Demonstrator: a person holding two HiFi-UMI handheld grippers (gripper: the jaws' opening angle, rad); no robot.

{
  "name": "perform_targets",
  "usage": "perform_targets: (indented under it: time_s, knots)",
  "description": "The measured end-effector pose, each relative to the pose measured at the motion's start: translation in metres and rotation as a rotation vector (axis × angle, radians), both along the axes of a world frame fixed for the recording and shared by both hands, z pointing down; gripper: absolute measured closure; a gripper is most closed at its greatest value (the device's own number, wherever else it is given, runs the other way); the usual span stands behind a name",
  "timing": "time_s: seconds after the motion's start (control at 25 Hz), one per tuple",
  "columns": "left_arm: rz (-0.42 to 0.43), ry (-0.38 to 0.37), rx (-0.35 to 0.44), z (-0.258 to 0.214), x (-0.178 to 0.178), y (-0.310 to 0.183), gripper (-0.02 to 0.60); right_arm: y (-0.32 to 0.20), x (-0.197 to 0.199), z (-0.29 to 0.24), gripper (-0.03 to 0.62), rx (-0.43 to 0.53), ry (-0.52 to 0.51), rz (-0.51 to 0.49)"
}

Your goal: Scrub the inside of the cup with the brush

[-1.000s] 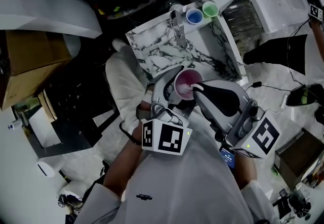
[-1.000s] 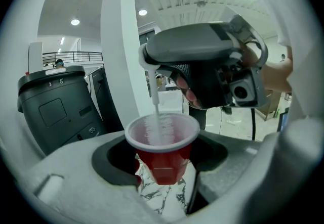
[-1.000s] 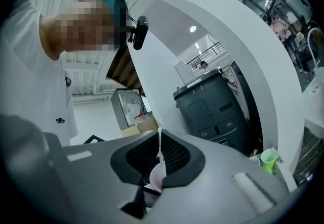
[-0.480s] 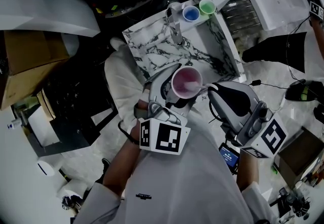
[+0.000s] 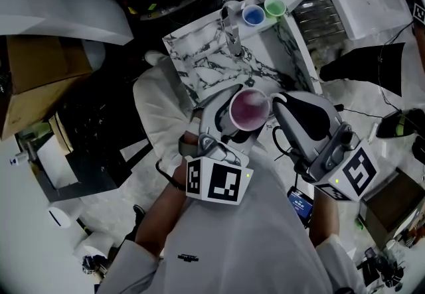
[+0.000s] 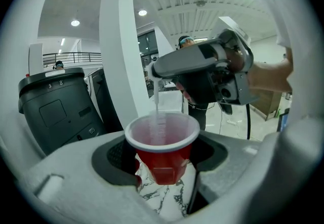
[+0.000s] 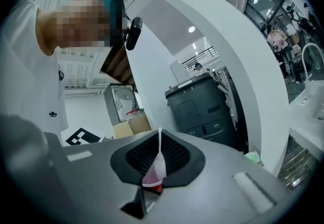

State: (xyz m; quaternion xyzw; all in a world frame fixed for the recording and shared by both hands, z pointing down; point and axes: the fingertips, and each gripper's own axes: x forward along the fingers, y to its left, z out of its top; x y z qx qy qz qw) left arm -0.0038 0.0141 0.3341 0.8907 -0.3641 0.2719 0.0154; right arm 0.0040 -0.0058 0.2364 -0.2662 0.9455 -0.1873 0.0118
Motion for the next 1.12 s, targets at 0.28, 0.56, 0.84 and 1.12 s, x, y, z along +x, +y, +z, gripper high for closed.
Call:
perform_targets:
  time_s: [0.28, 0.56, 0.84, 1.12]
  knots:
    - [0.000, -0.007, 0.003, -0.001, -0.003, 0.004, 0.284, 0.002, -0.031, -0.010, 0.572, 0.024, -0.031, -0.029]
    - [-0.005, -0.009, 0.005, 0.001, -0.009, 0.000, 0.284, 0.029, -0.045, -0.003, 0.572, 0.005, -0.005, -0.134]
    - [-0.012, -0.004, 0.004, -0.001, -0.014, 0.002, 0.284, 0.029, -0.034, -0.002, 0.572, -0.005, 0.021, -0.137]
    - [-0.003, 0.000, 0.001, -0.001, -0.008, 0.005, 0.284, 0.016, -0.018, 0.017, 0.572, 0.002, 0.128, -0.102]
